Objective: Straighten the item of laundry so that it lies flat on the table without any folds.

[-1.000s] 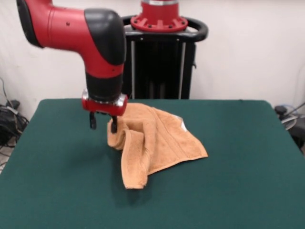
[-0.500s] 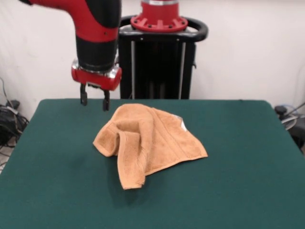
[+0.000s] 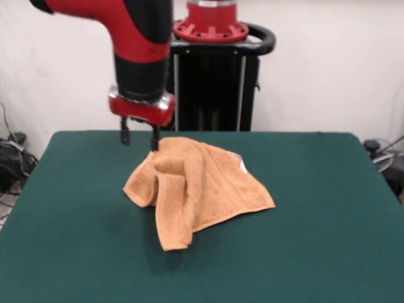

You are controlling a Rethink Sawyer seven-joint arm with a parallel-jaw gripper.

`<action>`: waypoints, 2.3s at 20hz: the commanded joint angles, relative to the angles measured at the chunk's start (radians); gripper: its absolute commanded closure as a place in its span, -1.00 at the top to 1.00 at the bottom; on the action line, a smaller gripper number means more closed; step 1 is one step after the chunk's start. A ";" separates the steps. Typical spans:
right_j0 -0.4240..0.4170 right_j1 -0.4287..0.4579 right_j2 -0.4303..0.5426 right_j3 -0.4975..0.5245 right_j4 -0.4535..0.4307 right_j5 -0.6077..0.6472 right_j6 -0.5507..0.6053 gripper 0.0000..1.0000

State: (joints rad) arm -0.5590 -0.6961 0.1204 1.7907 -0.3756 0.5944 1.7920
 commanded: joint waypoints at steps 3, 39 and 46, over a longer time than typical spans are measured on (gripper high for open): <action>0.091 0.172 0.094 -0.026 0.094 -0.109 0.163 1.00; 0.410 0.412 -0.152 -0.118 0.312 -0.396 0.269 1.00; 0.507 0.553 -0.311 -0.262 0.365 -0.446 0.288 1.00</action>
State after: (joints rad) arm -0.0761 -0.3921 -0.0297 1.7413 -0.0663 0.2890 1.8116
